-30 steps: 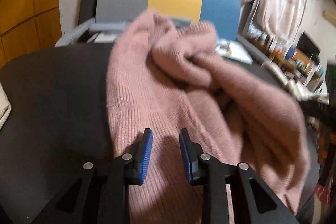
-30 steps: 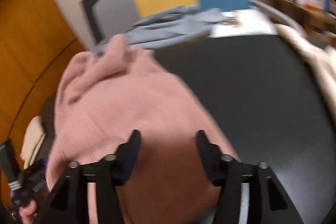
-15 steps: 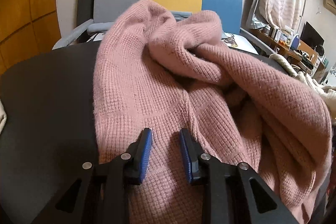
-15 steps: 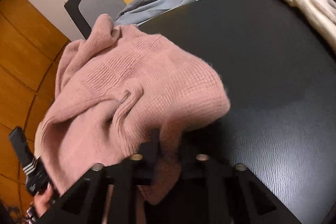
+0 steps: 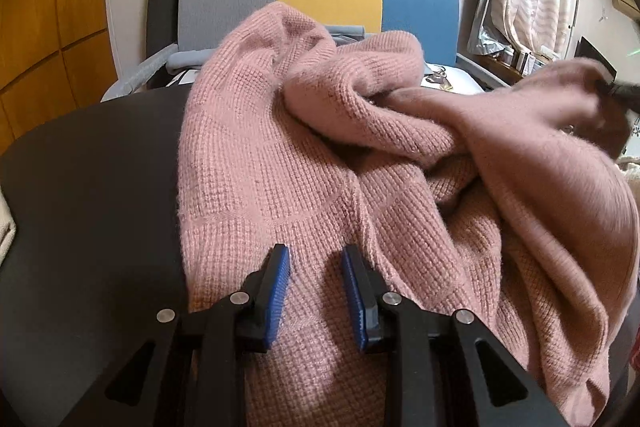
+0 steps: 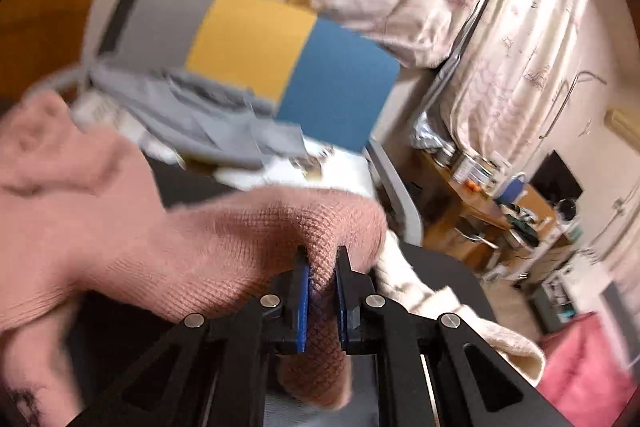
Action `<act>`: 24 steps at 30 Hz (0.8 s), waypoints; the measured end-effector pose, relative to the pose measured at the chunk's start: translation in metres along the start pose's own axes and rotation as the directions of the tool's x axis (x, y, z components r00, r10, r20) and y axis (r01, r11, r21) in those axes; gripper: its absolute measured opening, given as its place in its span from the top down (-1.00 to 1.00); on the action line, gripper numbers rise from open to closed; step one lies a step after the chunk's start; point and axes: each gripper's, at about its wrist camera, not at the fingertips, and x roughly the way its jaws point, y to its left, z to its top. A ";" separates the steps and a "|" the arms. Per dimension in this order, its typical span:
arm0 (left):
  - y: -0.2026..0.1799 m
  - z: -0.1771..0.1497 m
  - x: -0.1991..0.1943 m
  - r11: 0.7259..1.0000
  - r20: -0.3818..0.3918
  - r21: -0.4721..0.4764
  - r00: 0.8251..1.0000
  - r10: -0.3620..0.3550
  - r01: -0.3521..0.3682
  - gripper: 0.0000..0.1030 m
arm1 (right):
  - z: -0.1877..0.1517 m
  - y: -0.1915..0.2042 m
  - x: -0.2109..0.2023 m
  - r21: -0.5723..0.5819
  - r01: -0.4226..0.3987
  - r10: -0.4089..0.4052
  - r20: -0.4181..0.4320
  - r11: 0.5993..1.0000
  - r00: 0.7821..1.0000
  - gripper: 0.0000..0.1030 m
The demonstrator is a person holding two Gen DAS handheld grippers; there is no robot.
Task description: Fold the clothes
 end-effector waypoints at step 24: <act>-0.001 0.001 -0.001 1.000 0.000 0.002 1.000 0.008 -0.008 0.46 | 0.003 0.171 0.022 -0.077 -0.397 0.386 -0.126 0.915 0.914 0.71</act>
